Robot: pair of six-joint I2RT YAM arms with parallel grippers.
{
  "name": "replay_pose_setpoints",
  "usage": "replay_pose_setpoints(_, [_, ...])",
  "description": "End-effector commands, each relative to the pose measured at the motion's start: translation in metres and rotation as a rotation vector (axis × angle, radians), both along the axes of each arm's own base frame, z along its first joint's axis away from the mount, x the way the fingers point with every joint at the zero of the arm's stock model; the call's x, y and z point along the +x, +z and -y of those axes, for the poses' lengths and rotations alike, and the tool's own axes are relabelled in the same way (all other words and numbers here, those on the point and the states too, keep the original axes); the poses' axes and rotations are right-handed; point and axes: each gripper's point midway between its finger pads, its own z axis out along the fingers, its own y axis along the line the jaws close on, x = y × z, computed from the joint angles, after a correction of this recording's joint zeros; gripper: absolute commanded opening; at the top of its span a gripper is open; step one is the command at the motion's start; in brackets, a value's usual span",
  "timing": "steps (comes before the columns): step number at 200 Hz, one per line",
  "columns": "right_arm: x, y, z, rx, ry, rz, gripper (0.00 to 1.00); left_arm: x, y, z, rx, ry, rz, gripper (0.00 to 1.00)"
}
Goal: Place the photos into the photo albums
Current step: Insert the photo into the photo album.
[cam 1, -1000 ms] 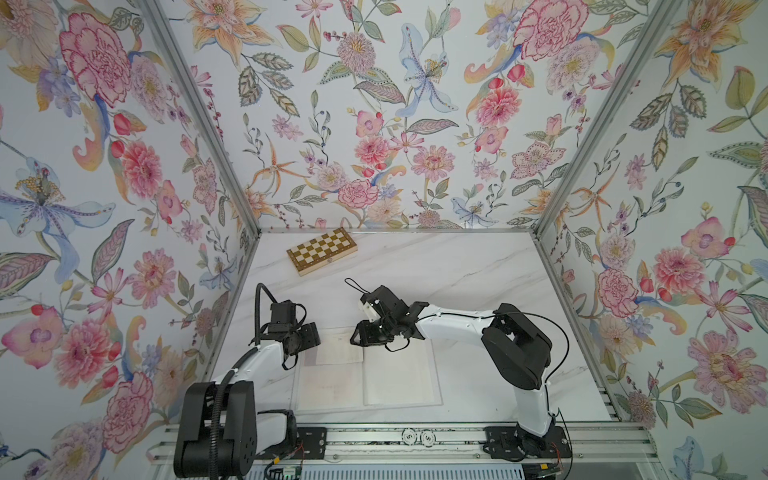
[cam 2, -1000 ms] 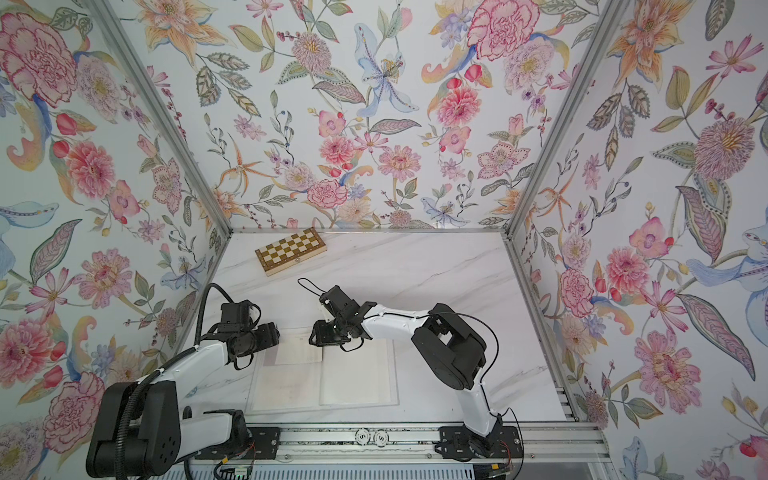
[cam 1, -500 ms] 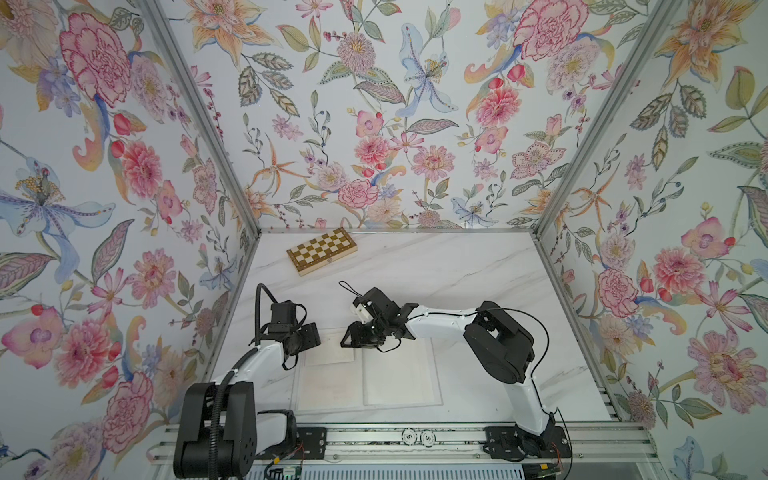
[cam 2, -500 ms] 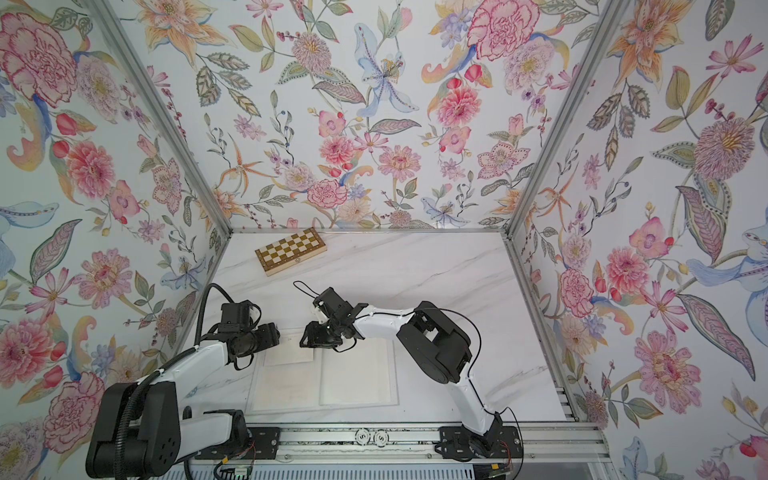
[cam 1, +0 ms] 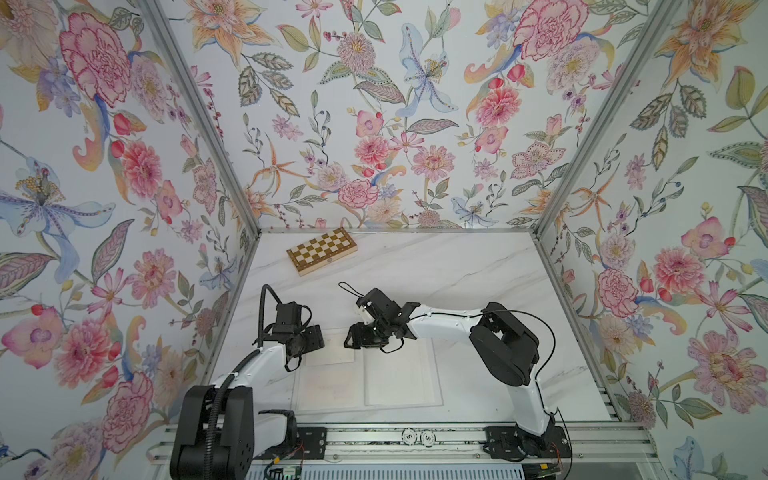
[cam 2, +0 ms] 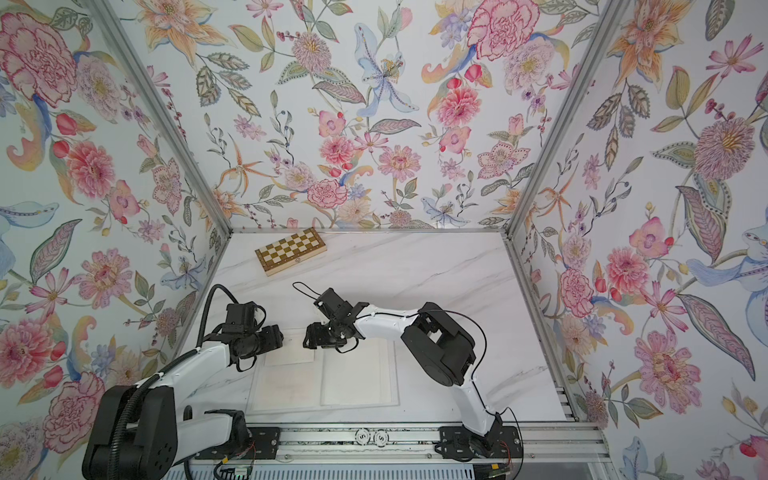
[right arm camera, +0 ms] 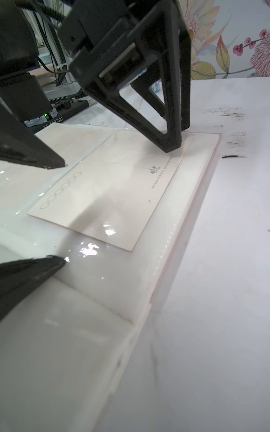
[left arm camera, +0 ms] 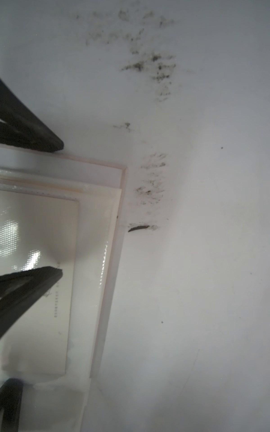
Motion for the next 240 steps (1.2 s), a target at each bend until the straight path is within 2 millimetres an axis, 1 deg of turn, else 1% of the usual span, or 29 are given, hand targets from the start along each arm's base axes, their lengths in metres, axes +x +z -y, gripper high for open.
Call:
replay_pose_setpoints(1, [-0.003,-0.021,0.029,-0.142,-0.012,0.016,0.63,-0.022,-0.015,0.010,-0.027,0.005,-0.075,0.76])
replay_pose_setpoints(23, [0.000,-0.031,0.041,-0.187,-0.029,0.021,0.63,-0.028,-0.021,0.021,-0.022,-0.005,-0.080,0.76])
replay_pose_setpoints(32, [0.002,-0.034,0.047,-0.210,-0.036,0.030,0.66,-0.030,-0.022,0.026,-0.022,-0.011,-0.081,0.76])
replay_pose_setpoints(41, [0.006,-0.034,0.053,-0.229,-0.044,0.043,0.66,-0.030,-0.023,0.030,-0.021,-0.016,-0.081,0.76])
replay_pose_setpoints(93, [0.021,-0.028,0.083,-0.255,-0.091,0.073,0.67,-0.029,-0.025,0.052,-0.027,-0.053,-0.081,0.76])
replay_pose_setpoints(122, [0.024,-0.016,0.091,-0.239,-0.094,0.099,0.67,-0.027,-0.021,0.060,-0.028,-0.067,-0.072,0.75])
replay_pose_setpoints(137, [0.023,-0.006,0.091,-0.218,-0.088,0.114,0.67,-0.025,-0.017,0.058,-0.016,-0.067,-0.064,0.75])
replay_pose_setpoints(155, [0.022,0.004,0.092,-0.199,-0.089,0.126,0.68,-0.020,-0.008,0.056,0.006,-0.078,-0.040,0.75])
replay_pose_setpoints(170, [0.020,0.009,0.096,-0.195,-0.091,0.134,0.68,-0.018,-0.001,0.052,0.043,-0.091,-0.041,0.76])
replay_pose_setpoints(179, [0.018,0.011,0.101,-0.198,-0.094,0.135,0.69,-0.018,0.002,0.050,0.059,-0.098,-0.041,0.76])
replay_pose_setpoints(184, [0.017,0.012,0.103,-0.197,-0.097,0.137,0.71,-0.017,0.004,0.049,0.065,-0.100,-0.040,0.76])
replay_pose_setpoints(202, [0.016,0.014,0.116,-0.212,-0.115,0.143,0.72,-0.018,0.007,0.052,0.059,-0.122,-0.038,0.75])
replay_pose_setpoints(219, [0.013,0.016,0.128,-0.211,-0.134,0.136,0.72,-0.021,0.005,0.060,0.024,-0.160,-0.049,0.76])
replay_pose_setpoints(240, [0.008,0.021,0.147,-0.203,-0.168,0.124,0.72,-0.026,0.005,0.077,-0.067,-0.216,-0.037,0.75])
